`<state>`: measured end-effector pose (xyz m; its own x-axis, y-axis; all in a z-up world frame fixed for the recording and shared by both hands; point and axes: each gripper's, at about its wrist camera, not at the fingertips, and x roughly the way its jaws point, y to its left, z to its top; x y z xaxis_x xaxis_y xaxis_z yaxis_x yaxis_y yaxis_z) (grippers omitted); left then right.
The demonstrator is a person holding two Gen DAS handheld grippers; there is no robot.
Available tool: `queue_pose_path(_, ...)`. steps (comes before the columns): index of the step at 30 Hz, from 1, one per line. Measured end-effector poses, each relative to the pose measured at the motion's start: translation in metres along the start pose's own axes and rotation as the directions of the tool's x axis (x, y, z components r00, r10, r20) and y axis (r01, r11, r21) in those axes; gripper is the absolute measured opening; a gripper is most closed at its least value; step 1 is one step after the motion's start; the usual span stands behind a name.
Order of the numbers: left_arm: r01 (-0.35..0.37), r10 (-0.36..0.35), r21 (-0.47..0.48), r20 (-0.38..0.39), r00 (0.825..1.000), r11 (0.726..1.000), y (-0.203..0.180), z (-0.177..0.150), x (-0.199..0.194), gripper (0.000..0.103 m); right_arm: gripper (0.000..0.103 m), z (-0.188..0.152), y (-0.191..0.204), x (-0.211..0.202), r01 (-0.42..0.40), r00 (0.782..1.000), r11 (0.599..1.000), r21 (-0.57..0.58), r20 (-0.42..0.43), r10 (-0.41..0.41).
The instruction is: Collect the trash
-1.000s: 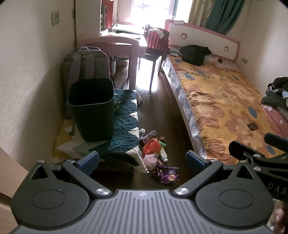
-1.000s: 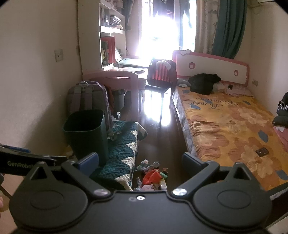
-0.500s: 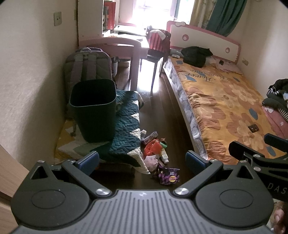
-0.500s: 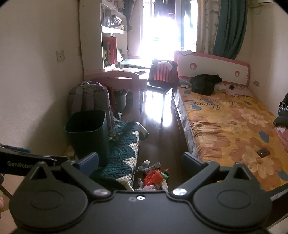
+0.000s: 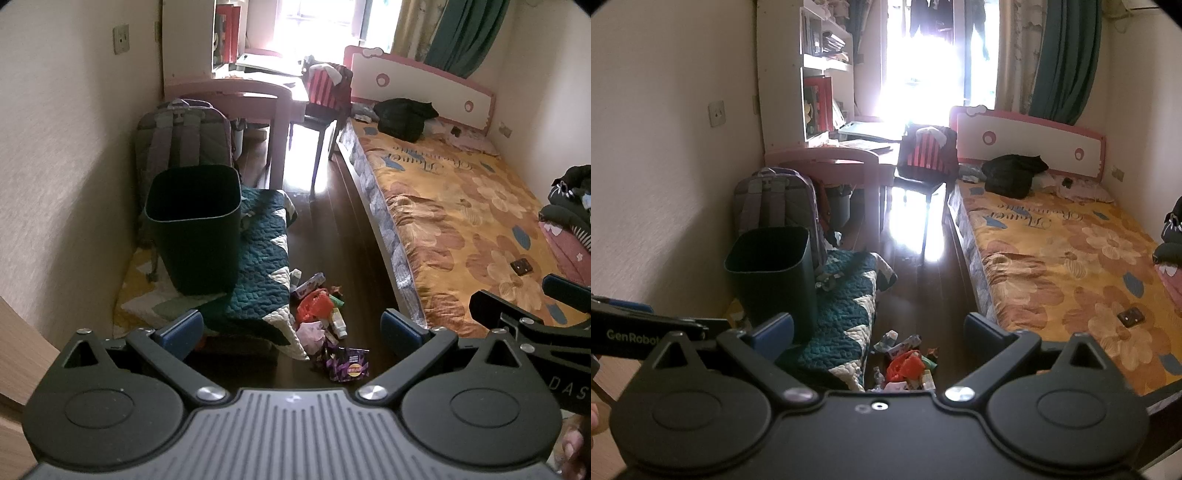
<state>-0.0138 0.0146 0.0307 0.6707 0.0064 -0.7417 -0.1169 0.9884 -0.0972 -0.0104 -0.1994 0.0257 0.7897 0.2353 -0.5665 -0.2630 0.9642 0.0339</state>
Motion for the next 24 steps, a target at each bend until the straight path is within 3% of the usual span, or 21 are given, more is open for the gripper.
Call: queue_pose_path(24, 0.002, -0.002, 0.002, 0.028, 1.000, 1.000, -0.0040, 0.0035, -0.0007, 0.103, 0.099, 0.0005, 0.0022, -0.0082, 0.014, 0.999, 1.000, -0.003, 0.034, -0.014)
